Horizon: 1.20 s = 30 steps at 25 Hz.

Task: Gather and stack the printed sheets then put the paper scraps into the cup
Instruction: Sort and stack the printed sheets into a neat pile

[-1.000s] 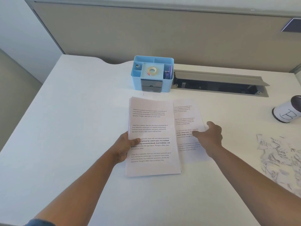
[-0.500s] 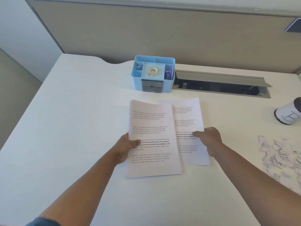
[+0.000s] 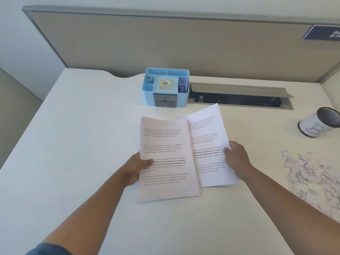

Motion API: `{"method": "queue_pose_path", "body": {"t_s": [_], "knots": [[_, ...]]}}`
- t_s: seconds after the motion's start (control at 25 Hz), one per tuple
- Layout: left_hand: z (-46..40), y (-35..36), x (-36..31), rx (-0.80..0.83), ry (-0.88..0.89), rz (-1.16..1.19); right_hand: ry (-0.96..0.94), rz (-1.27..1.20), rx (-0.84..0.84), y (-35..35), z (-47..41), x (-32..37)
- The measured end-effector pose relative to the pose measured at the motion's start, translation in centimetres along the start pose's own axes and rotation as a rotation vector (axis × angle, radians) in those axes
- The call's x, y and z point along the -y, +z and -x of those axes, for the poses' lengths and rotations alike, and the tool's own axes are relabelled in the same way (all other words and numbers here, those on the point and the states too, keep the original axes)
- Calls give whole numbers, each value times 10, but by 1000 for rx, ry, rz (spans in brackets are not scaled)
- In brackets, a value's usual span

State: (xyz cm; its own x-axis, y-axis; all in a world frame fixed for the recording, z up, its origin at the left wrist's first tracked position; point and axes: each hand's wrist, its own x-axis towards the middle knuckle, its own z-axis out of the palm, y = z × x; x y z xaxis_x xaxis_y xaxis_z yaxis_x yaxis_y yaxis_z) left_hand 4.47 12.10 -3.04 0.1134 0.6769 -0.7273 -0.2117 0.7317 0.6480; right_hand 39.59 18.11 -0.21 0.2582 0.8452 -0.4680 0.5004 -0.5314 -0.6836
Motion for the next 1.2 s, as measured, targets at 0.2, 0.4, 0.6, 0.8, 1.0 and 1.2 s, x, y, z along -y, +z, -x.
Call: {"method": "queue_pose_path", "body": {"t_s": [0.2,0.4,0.6,0.8,1.0,1.2], "knots": [[-1,-2,-1,22,-23,12,-4,38,-57,-32,-3,-3],[-2,-3,-2,26,-24,25,17,23,-77,-63,-8,2],[3,3,-3,23,-5,24,57,-115,50,-46,4,12],[6,4,-6,-3,-14,46,98,-210,238,17,26,22],[11,8,-13,48,-21,84,151,-248,321,56,36,34],[5,4,-7,46,-4,77,171,-254,355,73,43,36]]}}
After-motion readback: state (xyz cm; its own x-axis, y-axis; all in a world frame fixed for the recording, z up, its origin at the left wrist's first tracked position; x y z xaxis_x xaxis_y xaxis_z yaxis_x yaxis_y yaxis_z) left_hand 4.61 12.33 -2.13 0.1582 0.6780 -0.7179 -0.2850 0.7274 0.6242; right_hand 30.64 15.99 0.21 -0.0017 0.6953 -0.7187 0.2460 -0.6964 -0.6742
